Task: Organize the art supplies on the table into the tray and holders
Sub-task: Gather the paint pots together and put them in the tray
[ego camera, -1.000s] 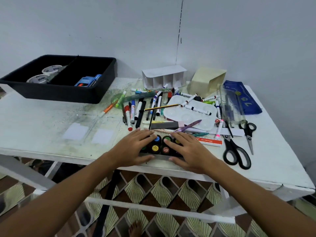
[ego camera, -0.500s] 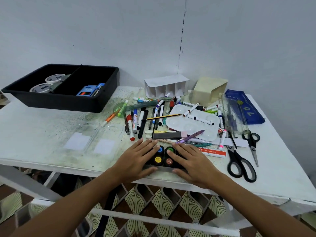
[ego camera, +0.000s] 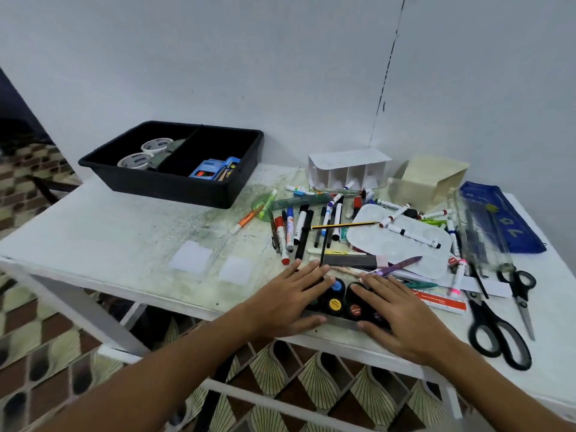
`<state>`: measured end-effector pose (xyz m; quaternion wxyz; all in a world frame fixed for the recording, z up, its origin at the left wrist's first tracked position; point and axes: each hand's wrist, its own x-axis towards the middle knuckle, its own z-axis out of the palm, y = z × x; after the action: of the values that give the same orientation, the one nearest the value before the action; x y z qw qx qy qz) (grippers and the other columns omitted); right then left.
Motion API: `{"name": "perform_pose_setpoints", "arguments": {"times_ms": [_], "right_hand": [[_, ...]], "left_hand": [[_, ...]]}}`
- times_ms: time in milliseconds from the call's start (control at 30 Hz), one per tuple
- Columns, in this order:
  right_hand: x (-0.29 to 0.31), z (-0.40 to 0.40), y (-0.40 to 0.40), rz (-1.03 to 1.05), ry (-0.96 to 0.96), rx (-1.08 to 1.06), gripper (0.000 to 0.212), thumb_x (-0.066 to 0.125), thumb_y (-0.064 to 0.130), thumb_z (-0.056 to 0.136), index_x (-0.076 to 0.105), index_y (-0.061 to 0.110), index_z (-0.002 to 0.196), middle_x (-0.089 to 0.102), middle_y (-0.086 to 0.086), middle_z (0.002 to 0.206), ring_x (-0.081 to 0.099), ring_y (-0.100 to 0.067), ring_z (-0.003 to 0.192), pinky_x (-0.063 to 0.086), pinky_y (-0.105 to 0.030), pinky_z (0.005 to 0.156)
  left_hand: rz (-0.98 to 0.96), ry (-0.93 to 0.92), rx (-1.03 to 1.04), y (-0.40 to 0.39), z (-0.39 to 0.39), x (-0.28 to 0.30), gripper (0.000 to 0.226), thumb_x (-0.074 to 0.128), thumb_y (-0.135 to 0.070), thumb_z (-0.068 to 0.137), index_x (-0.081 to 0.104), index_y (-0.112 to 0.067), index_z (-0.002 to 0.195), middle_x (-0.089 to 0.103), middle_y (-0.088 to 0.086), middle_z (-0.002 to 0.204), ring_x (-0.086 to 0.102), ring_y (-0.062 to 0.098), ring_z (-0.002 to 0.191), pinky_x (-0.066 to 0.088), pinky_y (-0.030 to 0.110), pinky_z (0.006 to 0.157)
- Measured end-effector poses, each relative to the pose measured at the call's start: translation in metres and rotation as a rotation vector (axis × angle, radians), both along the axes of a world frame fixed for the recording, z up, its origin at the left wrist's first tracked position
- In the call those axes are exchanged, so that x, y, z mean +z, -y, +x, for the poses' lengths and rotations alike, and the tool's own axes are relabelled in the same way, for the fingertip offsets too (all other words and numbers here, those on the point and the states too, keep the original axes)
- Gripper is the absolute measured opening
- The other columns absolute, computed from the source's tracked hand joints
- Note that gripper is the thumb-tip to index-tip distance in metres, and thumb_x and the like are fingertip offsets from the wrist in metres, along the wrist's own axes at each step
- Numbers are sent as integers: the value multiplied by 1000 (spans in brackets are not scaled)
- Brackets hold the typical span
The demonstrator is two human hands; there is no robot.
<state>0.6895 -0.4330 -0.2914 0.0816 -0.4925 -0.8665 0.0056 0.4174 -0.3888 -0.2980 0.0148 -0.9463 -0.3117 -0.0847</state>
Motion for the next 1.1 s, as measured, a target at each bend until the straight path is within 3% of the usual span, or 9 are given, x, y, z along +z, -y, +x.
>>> {"name": "perform_pose_setpoints", "arguments": {"times_ms": [233, 567, 767, 967, 1100], "right_hand": [[-4, -53, -13, 82, -9, 58, 64, 30, 61, 97, 30, 25, 150, 37, -7, 153, 31, -26, 142, 20, -41, 117], [-2, -67, -13, 54, 90, 48, 65, 30, 61, 98, 31, 22, 150, 40, -9, 150, 34, -20, 140, 19, -36, 114], [10, -57, -13, -77, -74, 39, 69, 21, 66, 97, 7, 29, 154, 4, 4, 161, -3, -8, 148, -7, -27, 119], [23, -11, 5, -89, -185, -128, 71, 20, 67, 94, 22, 27, 153, 14, 4, 160, 10, -7, 147, 2, -24, 120], [34, 33, 10, -56, -254, -311, 64, 36, 60, 94, 40, 22, 146, 36, 0, 153, 36, -16, 139, 30, -32, 115]], "left_hand": [[16, -28, -55, -10, -41, 3, 66, 28, -56, 99, 20, -18, 153, 23, 13, 158, 13, 29, 148, 12, 47, 120], [18, 1, -100, -15, -49, -16, 66, 29, -53, 100, 17, -18, 154, 24, 14, 158, 18, 30, 147, 19, 51, 118], [52, 185, -125, -21, -20, -2, 57, 39, -53, 97, 47, -16, 138, 51, 7, 139, 43, 23, 131, 29, 45, 114], [4, 228, -248, -31, 37, 11, 57, 37, -55, 98, 48, -17, 138, 51, 5, 140, 42, 21, 132, 26, 37, 113], [-24, 236, -295, -48, 84, 24, 54, 40, -53, 97, 54, -15, 133, 56, 7, 131, 49, 21, 121, 38, 37, 104]]}}
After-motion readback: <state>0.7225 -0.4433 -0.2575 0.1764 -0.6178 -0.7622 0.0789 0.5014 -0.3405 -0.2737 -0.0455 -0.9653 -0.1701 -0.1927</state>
